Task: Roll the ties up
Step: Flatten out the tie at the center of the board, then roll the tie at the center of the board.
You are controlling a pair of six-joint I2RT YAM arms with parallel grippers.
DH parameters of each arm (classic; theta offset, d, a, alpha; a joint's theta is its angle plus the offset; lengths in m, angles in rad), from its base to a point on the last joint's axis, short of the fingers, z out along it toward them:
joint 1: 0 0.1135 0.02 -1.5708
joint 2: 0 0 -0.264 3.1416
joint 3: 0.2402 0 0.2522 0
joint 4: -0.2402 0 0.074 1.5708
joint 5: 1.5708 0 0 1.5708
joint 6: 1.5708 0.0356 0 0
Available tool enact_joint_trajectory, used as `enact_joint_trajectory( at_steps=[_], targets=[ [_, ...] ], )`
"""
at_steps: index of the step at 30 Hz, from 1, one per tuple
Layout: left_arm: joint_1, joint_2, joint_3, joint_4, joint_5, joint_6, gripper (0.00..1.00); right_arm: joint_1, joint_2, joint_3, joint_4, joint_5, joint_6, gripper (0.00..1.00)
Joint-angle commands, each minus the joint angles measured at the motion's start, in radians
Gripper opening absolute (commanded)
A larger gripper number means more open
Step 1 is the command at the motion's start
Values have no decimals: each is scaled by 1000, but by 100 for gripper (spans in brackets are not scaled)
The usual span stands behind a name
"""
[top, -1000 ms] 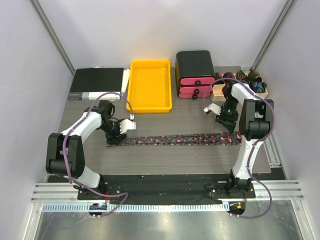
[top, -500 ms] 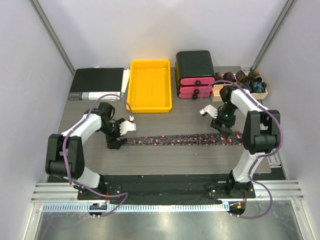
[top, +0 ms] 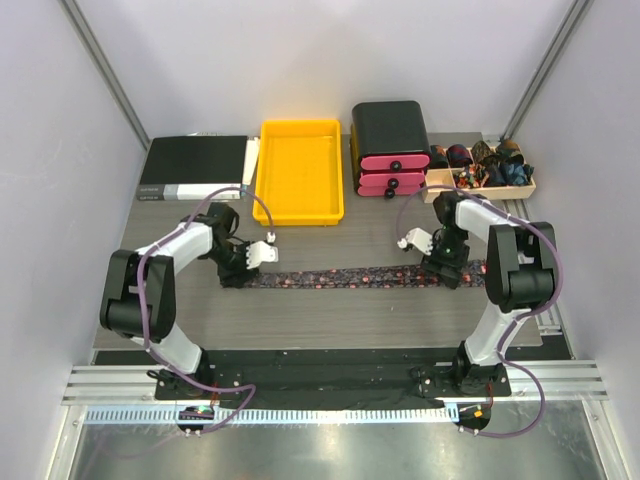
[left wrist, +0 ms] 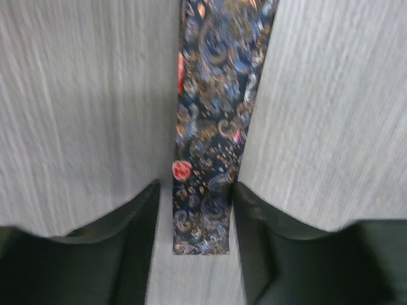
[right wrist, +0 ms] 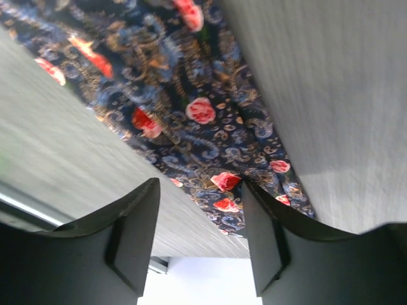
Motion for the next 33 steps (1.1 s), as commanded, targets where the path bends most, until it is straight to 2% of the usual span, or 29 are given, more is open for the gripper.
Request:
enact_joint_trajectory(
  at_steps=[1,2,6,9,10,12,16,19,23,24,26,27,28,29,30,31,33],
  targets=[
    [-31,52,46,24,-6,0,45,-49,61,-4,153,75,-45,59],
    [-34,58,62,24,-3,-6,41,-68,67,4,156,76,-49,59],
    [-39,69,96,-3,14,-23,41,-92,54,54,147,67,-53,61],
    [-39,27,122,-52,69,-46,58,-90,4,120,75,23,-36,68],
    [-38,-23,132,-60,119,-58,69,-92,-35,143,29,-15,-14,70],
    [-27,-75,141,-68,169,-91,76,-92,-74,212,-7,-71,13,78],
    [13,-197,193,-50,278,-259,100,-92,-175,313,-48,-195,92,86],
    [56,-292,233,12,379,-464,100,-85,-249,364,1,-317,185,100],
    [59,-390,230,88,538,-596,100,-78,-353,315,221,-442,403,100],
    [59,-392,228,90,563,-609,100,-76,-359,291,261,-521,430,100],
    [59,-378,213,69,533,-571,100,-32,-355,286,263,-585,397,100],
    [58,-344,216,43,466,-533,100,14,-330,298,234,-554,365,100],
    [61,-326,234,14,420,-492,100,140,-315,303,213,-451,342,100],
    [74,-298,244,-9,390,-447,100,193,-295,298,188,-409,317,100],
    [102,-268,247,-78,404,-308,100,233,-277,285,181,-386,311,100],
    [158,-263,224,-80,454,-245,98,269,-269,265,196,-378,334,99],
    [209,-269,163,4,450,-170,98,335,-257,197,264,-385,358,100]
  ],
)
